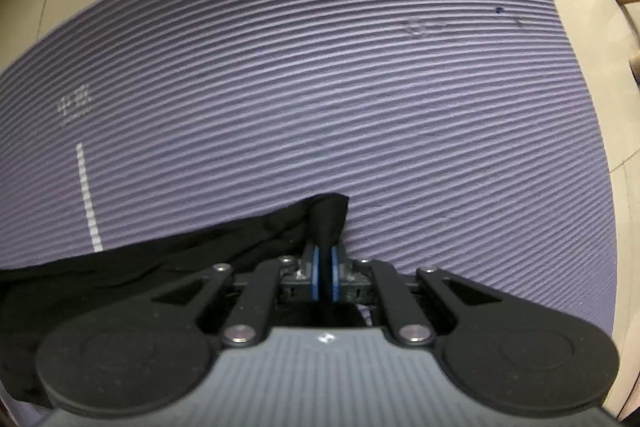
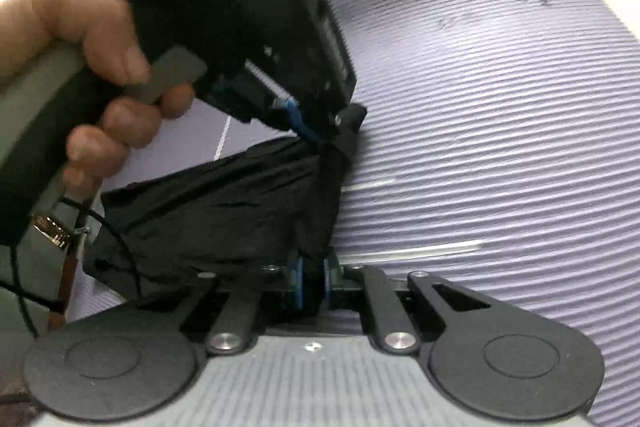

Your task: Fold clothes

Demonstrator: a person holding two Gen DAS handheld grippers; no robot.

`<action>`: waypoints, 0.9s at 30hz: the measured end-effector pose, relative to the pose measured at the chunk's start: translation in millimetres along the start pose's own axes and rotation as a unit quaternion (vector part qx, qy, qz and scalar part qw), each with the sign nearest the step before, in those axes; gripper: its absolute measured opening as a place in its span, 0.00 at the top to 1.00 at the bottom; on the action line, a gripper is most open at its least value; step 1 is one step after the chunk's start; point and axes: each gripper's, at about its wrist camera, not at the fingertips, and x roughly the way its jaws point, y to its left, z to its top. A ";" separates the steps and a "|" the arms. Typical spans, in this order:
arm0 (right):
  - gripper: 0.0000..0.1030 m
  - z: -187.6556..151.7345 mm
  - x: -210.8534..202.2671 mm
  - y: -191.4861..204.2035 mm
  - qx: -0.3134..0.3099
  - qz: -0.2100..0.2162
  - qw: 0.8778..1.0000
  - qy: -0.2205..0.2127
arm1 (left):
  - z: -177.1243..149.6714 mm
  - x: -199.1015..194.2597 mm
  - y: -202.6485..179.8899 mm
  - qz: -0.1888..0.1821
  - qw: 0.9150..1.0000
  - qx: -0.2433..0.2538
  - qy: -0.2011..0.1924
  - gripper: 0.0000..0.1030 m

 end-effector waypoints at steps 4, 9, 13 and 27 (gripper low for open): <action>0.92 0.2 -30.0 -12.6 -0.013 -0.024 1.000 -0.003 | 4.2 -2.5 -29.3 -0.025 1.000 0.014 -0.001 0.96; 0.92 0.4 -58.5 -36.0 -0.004 -0.072 0.997 0.010 | 2.9 -3.9 -72.9 -0.060 0.997 0.039 -0.006 0.96; 0.92 3.4 -75.2 -47.6 0.000 -0.104 0.994 0.013 | 8.1 -7.5 -99.3 -0.089 0.995 0.048 -0.014 0.96; 0.92 23.6 -43.0 43.7 -0.079 -0.023 0.995 0.054 | 3.5 -31.2 7.1 -0.118 0.992 0.045 -0.020 0.96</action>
